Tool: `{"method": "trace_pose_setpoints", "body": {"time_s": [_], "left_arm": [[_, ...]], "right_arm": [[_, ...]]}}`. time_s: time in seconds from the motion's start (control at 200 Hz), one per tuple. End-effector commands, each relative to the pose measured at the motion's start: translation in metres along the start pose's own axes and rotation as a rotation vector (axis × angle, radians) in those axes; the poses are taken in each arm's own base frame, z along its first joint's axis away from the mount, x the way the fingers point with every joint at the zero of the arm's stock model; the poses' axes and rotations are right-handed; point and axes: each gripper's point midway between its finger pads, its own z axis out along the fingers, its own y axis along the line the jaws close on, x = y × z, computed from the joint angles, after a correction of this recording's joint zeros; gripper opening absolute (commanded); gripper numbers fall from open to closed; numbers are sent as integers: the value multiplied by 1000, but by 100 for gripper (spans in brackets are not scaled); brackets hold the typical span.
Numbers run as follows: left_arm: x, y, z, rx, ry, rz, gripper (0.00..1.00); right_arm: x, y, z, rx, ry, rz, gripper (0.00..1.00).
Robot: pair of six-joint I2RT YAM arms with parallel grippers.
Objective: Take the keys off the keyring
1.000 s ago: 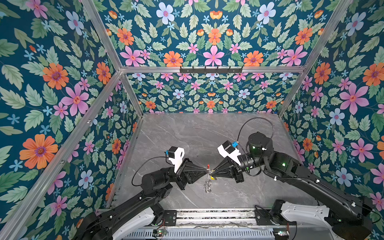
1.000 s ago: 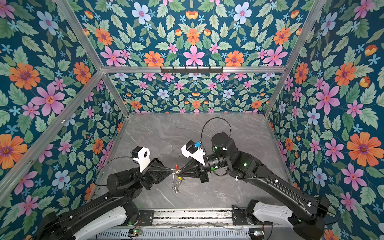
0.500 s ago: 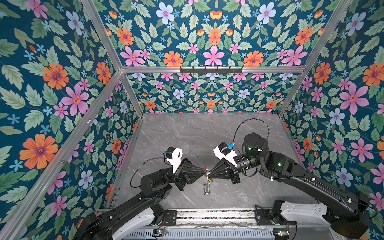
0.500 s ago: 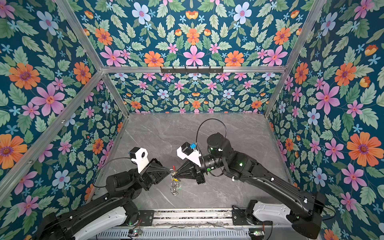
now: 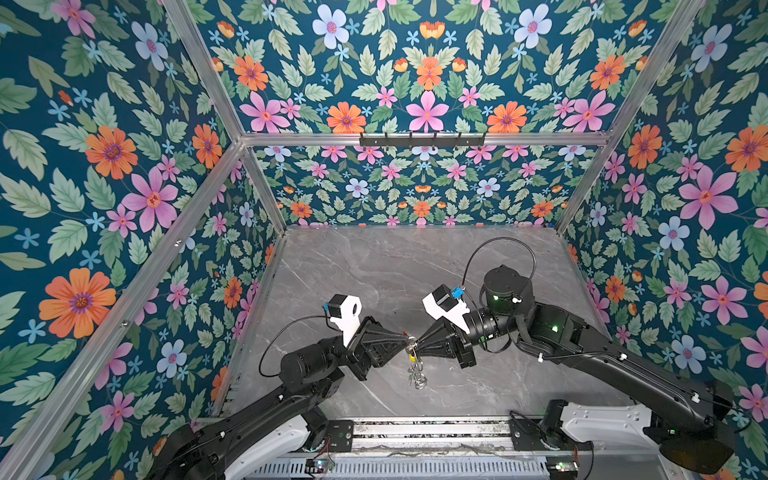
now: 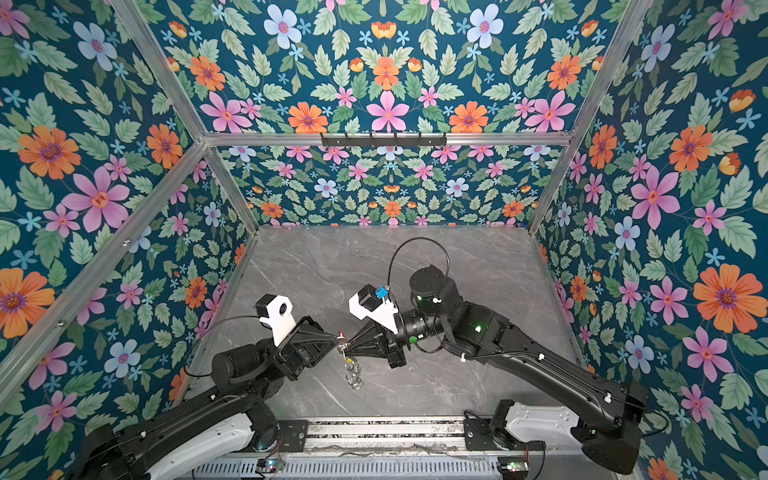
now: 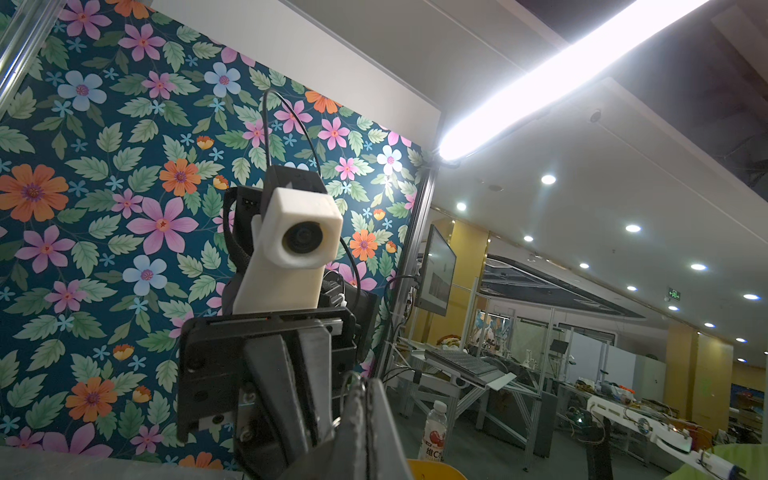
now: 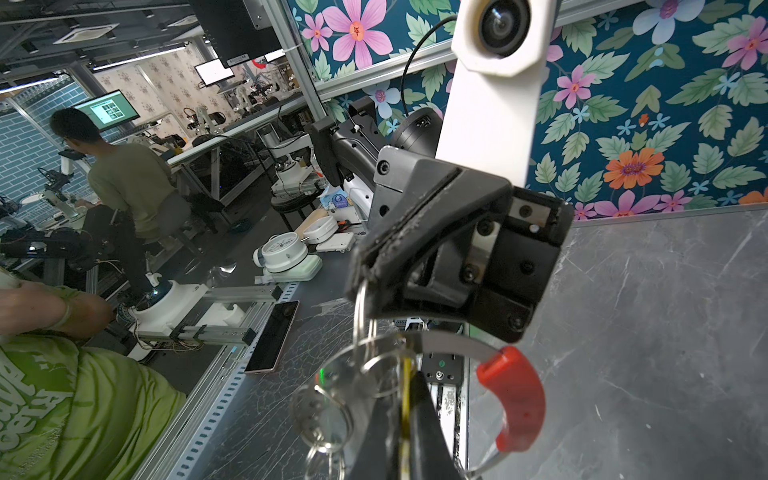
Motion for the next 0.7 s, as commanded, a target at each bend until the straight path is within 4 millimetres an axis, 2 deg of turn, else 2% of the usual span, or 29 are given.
{"method": "trace_pose_setpoints", "body": {"time_s": [0.0, 0.34, 0.695], "left_arm": [[-26, -29, -1, 94, -113, 103, 0], [-26, -29, -1, 94, -112, 100, 0], [-26, -29, 0, 95, -107, 99, 0]], "right_arm": [[25, -17, 3, 86, 86, 85, 0], [25, -18, 11, 82, 102, 77, 0], [24, -22, 6, 128, 99, 68, 0]]}}
